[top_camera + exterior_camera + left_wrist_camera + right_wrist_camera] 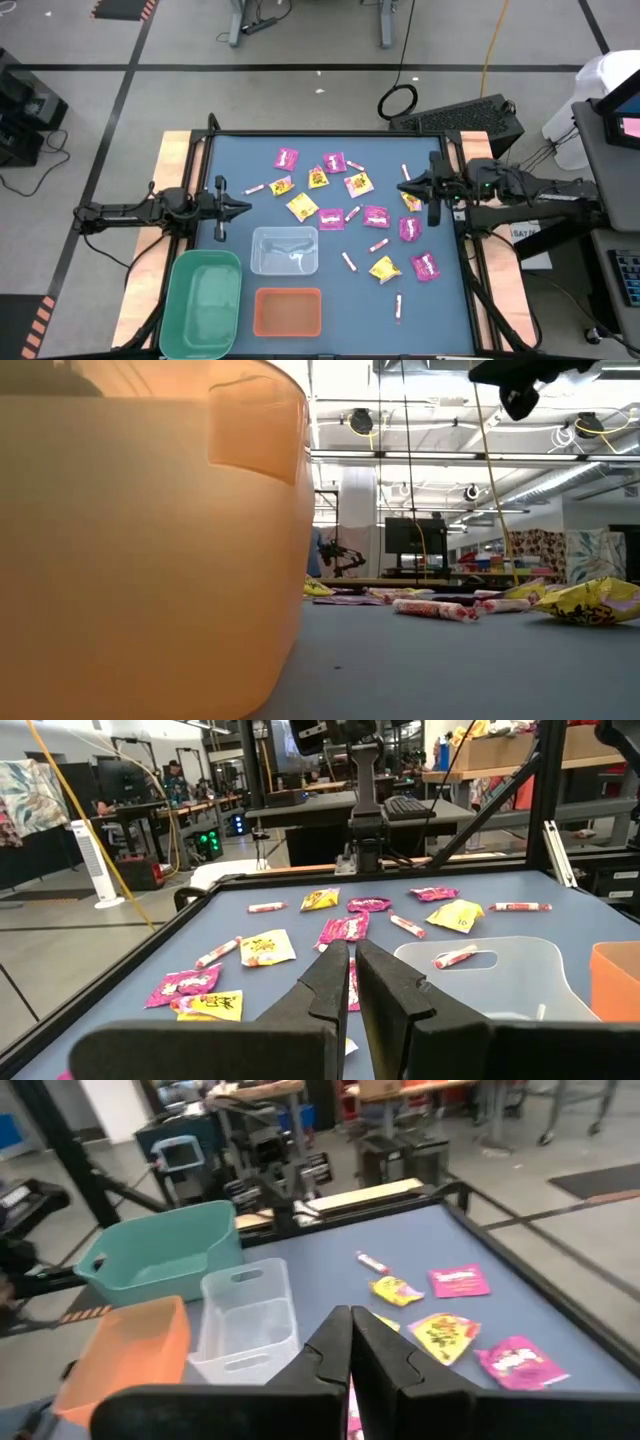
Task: Sort candy
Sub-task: Put the yellow candy into the transparent bin
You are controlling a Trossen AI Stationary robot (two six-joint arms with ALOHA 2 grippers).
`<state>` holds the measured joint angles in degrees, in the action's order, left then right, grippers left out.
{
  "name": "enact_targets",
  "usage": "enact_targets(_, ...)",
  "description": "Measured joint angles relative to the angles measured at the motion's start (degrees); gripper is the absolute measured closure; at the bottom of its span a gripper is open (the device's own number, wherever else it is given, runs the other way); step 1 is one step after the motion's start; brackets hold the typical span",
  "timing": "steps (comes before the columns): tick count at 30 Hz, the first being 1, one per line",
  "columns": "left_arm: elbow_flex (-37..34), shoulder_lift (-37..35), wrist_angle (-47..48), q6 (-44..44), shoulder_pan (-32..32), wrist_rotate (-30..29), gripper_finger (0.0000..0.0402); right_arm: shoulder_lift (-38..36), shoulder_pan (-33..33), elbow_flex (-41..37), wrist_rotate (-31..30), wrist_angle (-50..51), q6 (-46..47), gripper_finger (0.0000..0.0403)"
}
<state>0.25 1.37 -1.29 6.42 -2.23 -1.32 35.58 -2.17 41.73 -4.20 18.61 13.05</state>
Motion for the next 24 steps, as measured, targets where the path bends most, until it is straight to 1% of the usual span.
enact_targets(3, 0.0, 0.0, 0.0, 0.0, 0.0, 0.0, 0.0370, 2.4, 0.0, 2.6, 1.4, 0.4, 0.0, 0.0403)
enact_targets(6, 0.0, 0.0, 0.1, 0.0, 0.0, 0.0, 0.0370, 4.4, 0.0, 5.1, 1.5, 2.0, 0.0, 0.0403)
enact_targets(9, 0.0, 0.0, 0.1, 0.0, 0.0, -0.3, 0.0370, 5.7, 0.0, 5.8, 1.3, 2.9, -0.1, 0.0403)
enact_targets(14, 0.0, 0.0, -0.5, 0.3, 0.0, -5.2, 0.0370, 7.7, 0.0, 5.2, 1.3, 5.6, -0.1, 0.0403)
enact_targets(16, 0.1, 0.0, -0.7, 0.3, 0.0, -6.1, 0.0370, 8.6, 0.0, 4.7, 1.3, 6.0, 0.7, 0.0403)
enact_targets(20, 2.2, 0.6, 3.9, 0.1, 0.0, -7.4, 0.0370, 10.7, 0.0, 3.7, 1.2, 6.0, 2.3, 0.0403)
enact_targets(24, 6.3, 2.4, 7.6, 0.0, 0.0, -8.4, 0.0370, 13.6, 0.0, 3.4, 1.2, 6.6, 2.8, 0.0403)
